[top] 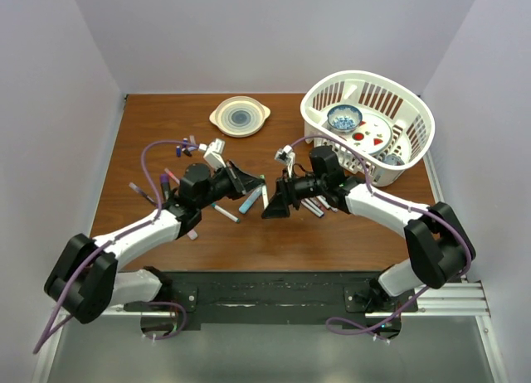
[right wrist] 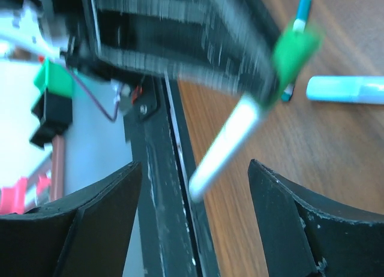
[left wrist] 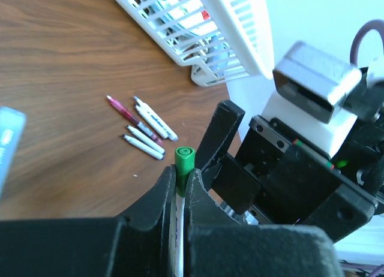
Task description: Open the pen caps
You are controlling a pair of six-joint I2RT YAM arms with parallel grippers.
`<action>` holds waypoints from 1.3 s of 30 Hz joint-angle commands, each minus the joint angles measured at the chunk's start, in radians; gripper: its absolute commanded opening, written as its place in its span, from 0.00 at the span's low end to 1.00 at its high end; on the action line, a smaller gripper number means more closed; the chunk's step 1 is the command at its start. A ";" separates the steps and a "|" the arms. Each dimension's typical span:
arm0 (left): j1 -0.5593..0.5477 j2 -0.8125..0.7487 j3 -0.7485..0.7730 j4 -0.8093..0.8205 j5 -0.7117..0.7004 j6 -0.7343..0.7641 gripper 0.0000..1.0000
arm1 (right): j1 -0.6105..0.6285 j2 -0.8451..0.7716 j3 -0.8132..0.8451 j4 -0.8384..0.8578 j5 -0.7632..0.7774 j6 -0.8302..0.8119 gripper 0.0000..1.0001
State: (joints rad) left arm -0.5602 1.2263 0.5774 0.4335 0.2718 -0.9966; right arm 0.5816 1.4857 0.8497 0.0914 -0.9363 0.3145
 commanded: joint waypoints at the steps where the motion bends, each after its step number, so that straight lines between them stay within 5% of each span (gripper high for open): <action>1: -0.038 0.041 0.018 0.163 -0.042 -0.053 0.00 | 0.001 -0.025 -0.017 0.122 0.077 0.152 0.71; 5: -0.053 0.045 0.025 0.171 -0.049 -0.051 0.00 | 0.001 -0.008 -0.006 0.091 0.106 0.138 0.54; 7: -0.055 0.044 0.024 0.172 -0.049 -0.050 0.00 | 0.003 0.010 0.005 0.077 0.100 0.127 0.32; 8: -0.055 0.042 0.024 0.172 -0.049 -0.047 0.00 | 0.001 0.016 0.009 0.071 0.090 0.121 0.09; 9: -0.055 0.039 0.018 0.172 -0.052 -0.037 0.00 | 0.001 0.019 0.015 0.050 0.073 0.112 0.00; 10: -0.055 0.032 0.013 0.172 -0.060 -0.031 0.00 | 0.003 0.021 0.029 0.035 0.071 0.089 0.00; 13: -0.055 0.007 -0.005 0.160 -0.075 0.005 0.47 | 0.003 0.016 0.052 -0.014 0.024 0.036 0.00; 16: -0.055 0.001 -0.010 0.171 -0.074 0.022 0.54 | 0.001 0.021 0.061 -0.027 -0.027 0.009 0.00; 39: -0.055 0.071 -0.050 0.390 0.102 0.015 0.34 | -0.006 0.033 0.078 -0.051 -0.055 0.001 0.00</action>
State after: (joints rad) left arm -0.6136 1.2953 0.5274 0.7284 0.3370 -1.0027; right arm 0.5804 1.5185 0.8883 0.0360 -0.9642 0.3210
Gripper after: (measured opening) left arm 0.359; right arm 0.158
